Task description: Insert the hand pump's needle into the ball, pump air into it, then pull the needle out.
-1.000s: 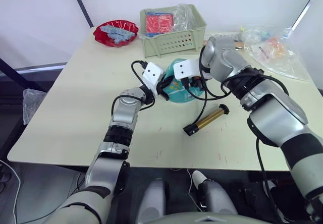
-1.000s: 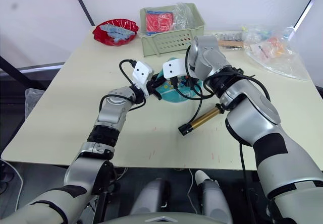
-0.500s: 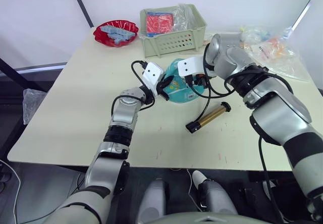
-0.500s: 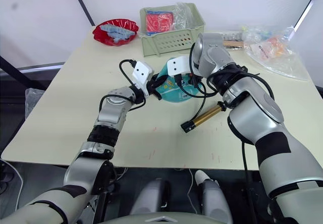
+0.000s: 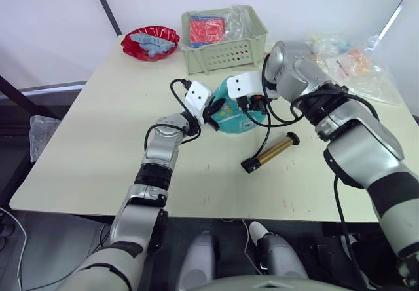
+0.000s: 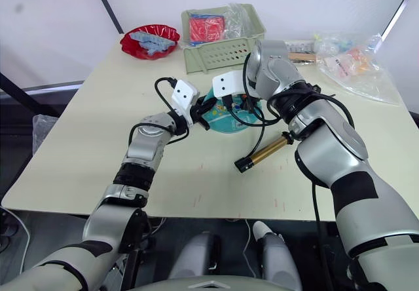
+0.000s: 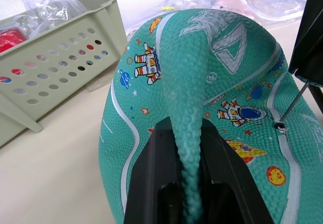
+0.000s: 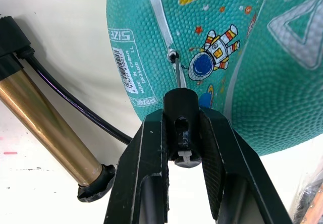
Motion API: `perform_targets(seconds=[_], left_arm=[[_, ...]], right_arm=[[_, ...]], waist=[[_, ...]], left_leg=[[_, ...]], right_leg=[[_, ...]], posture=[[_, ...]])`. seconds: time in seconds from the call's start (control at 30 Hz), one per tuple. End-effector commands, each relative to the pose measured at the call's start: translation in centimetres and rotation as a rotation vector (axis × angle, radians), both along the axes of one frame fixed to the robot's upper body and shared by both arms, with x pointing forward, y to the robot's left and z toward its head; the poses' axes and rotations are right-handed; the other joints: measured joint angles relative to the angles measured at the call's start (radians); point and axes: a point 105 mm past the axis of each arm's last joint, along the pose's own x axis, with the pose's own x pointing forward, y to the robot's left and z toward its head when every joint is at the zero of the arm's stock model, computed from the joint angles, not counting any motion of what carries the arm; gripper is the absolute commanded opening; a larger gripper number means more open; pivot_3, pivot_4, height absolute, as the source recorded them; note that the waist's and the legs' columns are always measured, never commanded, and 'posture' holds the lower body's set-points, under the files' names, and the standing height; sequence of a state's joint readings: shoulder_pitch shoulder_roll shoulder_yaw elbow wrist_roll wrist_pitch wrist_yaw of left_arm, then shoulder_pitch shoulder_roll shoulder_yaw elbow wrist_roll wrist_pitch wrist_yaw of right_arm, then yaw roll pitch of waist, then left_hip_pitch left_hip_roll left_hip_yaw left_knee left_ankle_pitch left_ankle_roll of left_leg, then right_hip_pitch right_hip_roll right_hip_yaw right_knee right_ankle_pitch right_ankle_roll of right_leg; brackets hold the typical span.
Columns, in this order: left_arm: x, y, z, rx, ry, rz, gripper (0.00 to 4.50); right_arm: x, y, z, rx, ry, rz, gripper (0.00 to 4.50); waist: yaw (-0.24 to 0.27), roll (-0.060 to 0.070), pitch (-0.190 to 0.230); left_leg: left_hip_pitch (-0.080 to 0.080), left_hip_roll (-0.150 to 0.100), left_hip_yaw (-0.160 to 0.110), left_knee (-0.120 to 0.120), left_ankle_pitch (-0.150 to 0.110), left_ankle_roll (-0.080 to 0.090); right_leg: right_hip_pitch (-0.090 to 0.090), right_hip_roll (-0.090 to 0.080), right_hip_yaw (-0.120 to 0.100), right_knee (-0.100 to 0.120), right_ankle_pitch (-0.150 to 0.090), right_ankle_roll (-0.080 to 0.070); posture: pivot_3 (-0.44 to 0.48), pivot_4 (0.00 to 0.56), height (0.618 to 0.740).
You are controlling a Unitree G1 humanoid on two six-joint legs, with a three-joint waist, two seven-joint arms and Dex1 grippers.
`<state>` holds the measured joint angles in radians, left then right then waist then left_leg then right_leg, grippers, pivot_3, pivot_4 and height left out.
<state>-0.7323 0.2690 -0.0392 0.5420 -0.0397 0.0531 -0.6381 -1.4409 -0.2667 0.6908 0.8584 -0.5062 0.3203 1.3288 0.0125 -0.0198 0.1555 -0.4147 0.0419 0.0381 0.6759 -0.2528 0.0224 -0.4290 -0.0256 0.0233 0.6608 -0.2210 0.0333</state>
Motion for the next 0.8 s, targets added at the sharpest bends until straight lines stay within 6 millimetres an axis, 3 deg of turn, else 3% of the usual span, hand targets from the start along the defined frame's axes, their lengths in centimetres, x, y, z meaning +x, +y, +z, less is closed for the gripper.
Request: perform_targets(seconds=[0.03, 0.8], left_arm=[[-0.8, -0.7, -3.6, 0.049, 0.121, -0.032, 0.02], [-0.9, -0.6, -3.8, 0.047, 0.125, -0.029, 0.02]], right_arm=[[-0.1, 0.5, 1.4, 0.015, -0.036, 0.027, 0.34], [0.2, -0.1, 0.2, -0.02, -0.033, 0.015, 0.34]], waist=[[0.0, 0.0, 0.0], [0.0, 0.0, 0.0]], left_leg=[[0.0, 0.0, 0.0, 0.0, 0.0, 0.0], [0.0, 0.0, 0.0, 0.0, 0.0, 0.0]], right_leg=[[0.0, 0.0, 0.0, 0.0, 0.0, 0.0], [0.0, 0.0, 0.0, 0.0, 0.0, 0.0]], posture=[[0.0, 0.15, 0.738], [0.0, 0.15, 0.738]])
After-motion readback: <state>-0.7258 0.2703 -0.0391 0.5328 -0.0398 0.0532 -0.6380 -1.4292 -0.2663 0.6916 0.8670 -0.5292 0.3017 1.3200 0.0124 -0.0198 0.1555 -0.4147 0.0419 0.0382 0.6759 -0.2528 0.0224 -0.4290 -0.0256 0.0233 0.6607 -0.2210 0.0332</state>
